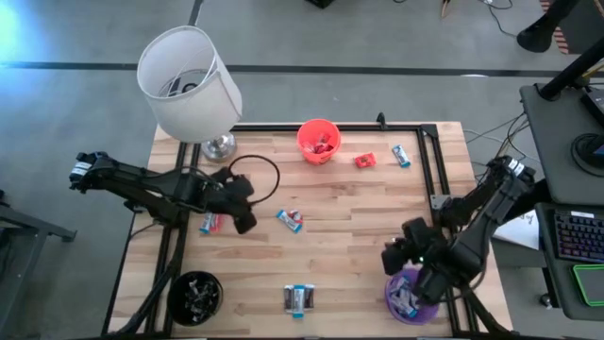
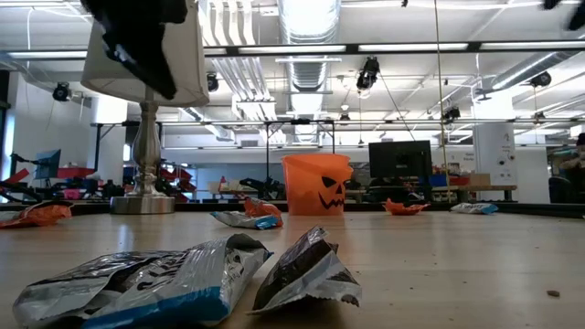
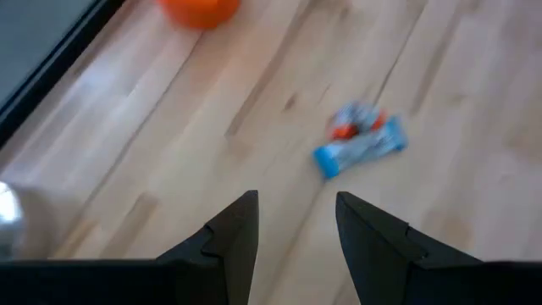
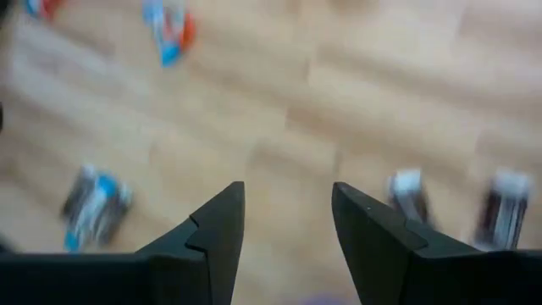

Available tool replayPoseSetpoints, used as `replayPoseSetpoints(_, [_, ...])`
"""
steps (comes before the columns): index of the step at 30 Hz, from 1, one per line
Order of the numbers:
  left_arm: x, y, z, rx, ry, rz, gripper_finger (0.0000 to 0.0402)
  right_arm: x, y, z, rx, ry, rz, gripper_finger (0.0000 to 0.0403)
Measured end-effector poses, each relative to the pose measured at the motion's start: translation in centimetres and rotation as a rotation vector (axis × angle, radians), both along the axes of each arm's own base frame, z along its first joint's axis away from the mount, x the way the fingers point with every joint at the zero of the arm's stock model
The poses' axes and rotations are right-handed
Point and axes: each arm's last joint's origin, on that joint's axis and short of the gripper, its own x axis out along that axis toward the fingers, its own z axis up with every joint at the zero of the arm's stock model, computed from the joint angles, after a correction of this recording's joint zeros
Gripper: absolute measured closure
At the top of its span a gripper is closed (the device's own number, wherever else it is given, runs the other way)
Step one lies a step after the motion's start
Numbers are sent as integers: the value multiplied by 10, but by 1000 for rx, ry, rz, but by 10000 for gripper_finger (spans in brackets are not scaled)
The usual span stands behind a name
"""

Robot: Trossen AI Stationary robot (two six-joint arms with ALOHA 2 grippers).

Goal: Organize candy in baskets
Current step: Put the brown chocolate into the black bucket

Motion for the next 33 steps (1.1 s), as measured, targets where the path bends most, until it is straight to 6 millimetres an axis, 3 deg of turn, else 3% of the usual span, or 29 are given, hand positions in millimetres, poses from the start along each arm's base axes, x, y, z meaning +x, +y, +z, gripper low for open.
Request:
replayPoseSetpoints(8, [16,-4,12,-96,-230,39,260,10,-26,6,-185,57,79,232])
replayPoseSetpoints(15, [19,-8,19,-265,-297,94,260,12,-39,13,-250,121,200,232])
replayPoseSetpoints(21, [19,-16,25,-474,-342,194,260,7,-63,23,-272,163,153,232])
replayPoseSetpoints(27, [29,-45,3,-630,-283,332,260,10,-82,27,-320,228,163,232])
replayPoseSetpoints(33, [52,-85,-31,-725,-223,440,260,15,-93,28,-355,293,207,232])
